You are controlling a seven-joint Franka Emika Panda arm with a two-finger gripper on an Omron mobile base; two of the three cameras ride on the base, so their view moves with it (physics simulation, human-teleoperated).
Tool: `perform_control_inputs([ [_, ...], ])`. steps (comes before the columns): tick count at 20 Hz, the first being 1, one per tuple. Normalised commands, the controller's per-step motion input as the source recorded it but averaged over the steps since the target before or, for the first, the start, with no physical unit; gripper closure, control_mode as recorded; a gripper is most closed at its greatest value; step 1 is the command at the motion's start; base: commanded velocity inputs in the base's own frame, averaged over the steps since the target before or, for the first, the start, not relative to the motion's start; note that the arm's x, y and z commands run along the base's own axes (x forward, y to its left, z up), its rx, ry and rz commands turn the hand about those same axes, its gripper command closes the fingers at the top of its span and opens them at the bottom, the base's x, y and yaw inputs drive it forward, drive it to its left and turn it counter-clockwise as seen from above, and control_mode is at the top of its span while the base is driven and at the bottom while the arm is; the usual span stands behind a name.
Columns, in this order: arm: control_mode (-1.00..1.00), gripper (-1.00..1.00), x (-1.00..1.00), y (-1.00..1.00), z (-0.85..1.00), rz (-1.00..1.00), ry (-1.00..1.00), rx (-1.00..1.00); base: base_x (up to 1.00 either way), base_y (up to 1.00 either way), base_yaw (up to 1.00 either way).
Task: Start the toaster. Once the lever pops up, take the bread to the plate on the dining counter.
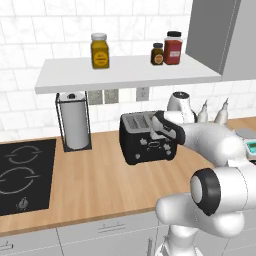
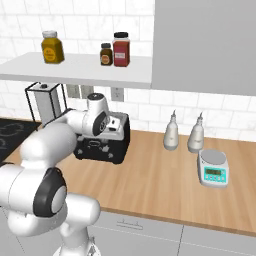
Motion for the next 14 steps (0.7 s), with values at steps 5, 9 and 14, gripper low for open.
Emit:
perform_control_inputs([
  [5, -1.00, 1.00, -0.18, 0.00, 0.26, 0.00, 0.00, 0.00, 0.00, 0.00, 0.00],
  [9, -1.00, 1.00, -0.07, 0.00, 0.41, 0.00, 0.00, 0.00, 0.00, 0.00, 0.00],
  [14, -1.00, 1.00, -0.01, 0.00, 0.34, 0.00, 0.00, 0.00, 0.00, 0.00, 0.00],
])
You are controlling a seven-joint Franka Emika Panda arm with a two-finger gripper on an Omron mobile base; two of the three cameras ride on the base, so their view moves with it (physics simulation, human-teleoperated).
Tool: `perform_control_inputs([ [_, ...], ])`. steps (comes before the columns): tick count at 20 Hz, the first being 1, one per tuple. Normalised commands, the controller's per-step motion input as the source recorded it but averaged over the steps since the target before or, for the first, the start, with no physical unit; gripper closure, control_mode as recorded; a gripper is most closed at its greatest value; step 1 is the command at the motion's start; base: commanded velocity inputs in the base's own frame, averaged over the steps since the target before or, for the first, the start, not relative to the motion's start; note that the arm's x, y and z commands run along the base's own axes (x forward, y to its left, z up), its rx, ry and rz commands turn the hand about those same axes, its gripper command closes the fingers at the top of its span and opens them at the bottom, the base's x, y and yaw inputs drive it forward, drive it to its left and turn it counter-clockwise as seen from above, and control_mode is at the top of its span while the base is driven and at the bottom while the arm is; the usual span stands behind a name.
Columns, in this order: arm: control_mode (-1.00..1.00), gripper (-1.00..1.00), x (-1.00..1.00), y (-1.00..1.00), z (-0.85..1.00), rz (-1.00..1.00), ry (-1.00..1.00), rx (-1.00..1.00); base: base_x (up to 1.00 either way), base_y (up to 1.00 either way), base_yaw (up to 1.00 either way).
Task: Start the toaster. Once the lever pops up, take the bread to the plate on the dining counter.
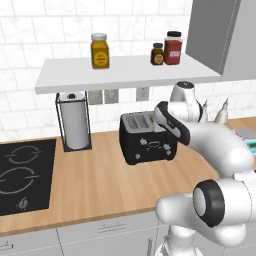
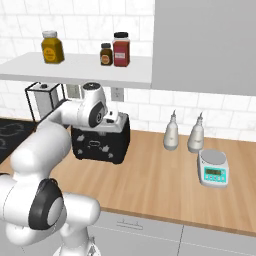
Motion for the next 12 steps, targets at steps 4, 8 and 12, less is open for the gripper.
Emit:
perform_control_inputs([
  [4, -1.00, 1.00, -0.01, 0.00, 0.07, 0.00, 0.00, -0.01, 0.00, 0.00, 0.00],
  [8, -1.00, 1.00, -0.07, 0.00, 0.00, 0.00, 0.00, 0.00, 0.00, 0.00, 0.00],
  [12, -1.00, 1.00, -0.33, 0.06, 0.00, 0.02, -0.05, 0.00, 0.00, 0.00, 0.00],
])
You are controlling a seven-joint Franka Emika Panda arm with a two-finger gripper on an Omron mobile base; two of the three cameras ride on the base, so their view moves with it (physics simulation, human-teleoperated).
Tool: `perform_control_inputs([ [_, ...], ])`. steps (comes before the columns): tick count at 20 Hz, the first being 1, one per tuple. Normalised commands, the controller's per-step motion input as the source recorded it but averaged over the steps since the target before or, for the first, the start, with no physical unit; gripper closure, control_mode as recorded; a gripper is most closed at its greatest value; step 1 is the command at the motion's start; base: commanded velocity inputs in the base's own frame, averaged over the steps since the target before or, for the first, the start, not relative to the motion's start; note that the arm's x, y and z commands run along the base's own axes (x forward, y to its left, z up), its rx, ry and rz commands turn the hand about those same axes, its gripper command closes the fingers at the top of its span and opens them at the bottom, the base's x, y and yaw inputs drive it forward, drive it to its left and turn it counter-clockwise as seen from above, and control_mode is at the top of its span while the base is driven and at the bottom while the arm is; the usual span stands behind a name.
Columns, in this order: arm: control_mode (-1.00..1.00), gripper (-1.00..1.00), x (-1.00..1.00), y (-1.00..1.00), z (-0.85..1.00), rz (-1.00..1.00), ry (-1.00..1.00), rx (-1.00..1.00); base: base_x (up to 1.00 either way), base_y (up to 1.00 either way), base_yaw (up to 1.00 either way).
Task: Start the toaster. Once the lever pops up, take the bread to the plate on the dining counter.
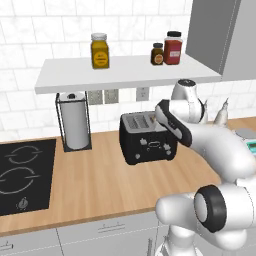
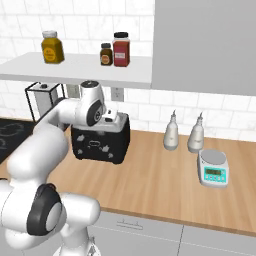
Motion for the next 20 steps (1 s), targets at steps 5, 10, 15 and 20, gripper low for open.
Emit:
perform_control_inputs([
  [5, -1.00, 1.00, -0.29, 0.01, 0.00, 0.05, -0.04, 0.00, 0.00, 0.00, 0.00],
  [10, -1.00, 1.00, -0.07, 0.00, 0.00, 0.03, -0.06, 0.00, 0.00, 0.00, 0.00],
  [15, -1.00, 1.00, 0.03, 0.00, 0.01, 0.03, -0.12, 0.00, 0.00, 0.00, 0.00],
  [20, -1.00, 1.00, 0.03, 0.00, 0.00, 0.00, -0.09, 0.00, 0.00, 0.00, 0.00],
])
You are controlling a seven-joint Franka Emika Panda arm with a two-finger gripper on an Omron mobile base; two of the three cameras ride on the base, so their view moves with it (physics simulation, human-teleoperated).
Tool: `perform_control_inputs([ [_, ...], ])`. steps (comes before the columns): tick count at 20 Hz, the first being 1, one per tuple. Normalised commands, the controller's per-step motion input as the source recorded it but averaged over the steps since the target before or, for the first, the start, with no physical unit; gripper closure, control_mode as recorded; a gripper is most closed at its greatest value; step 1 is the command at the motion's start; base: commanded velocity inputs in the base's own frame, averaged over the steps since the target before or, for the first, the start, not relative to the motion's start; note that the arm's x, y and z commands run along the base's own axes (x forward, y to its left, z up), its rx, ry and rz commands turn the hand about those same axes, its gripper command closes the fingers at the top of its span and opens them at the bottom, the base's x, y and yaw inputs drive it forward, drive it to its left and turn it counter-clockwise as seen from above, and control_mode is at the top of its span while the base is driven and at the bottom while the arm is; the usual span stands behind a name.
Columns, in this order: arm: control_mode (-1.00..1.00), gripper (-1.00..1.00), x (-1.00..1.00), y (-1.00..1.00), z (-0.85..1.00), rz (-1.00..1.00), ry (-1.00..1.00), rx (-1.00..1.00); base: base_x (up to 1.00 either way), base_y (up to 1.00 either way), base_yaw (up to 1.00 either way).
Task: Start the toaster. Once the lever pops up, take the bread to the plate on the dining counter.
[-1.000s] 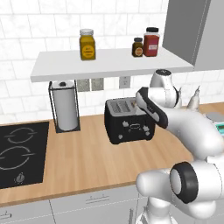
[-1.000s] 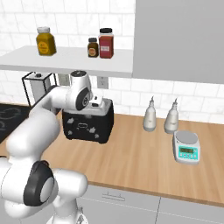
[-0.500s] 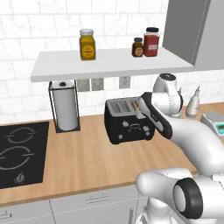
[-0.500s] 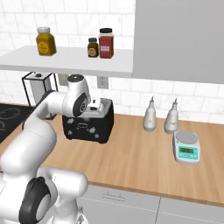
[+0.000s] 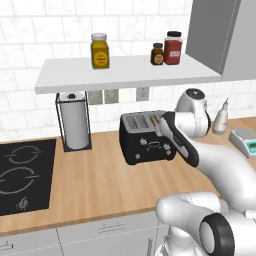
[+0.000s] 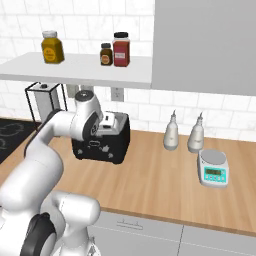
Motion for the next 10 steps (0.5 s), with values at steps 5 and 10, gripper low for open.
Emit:
perform_control_inputs([
  [5, -1.00, 1.00, 0.00, 0.00, -0.03, 0.00, -0.08, 0.00, 0.00, 0.00, 0.00],
  [10, -1.00, 1.00, 0.00, -0.01, -0.05, 0.00, -0.14, 0.00, 0.00, 0.00, 0.00],
])
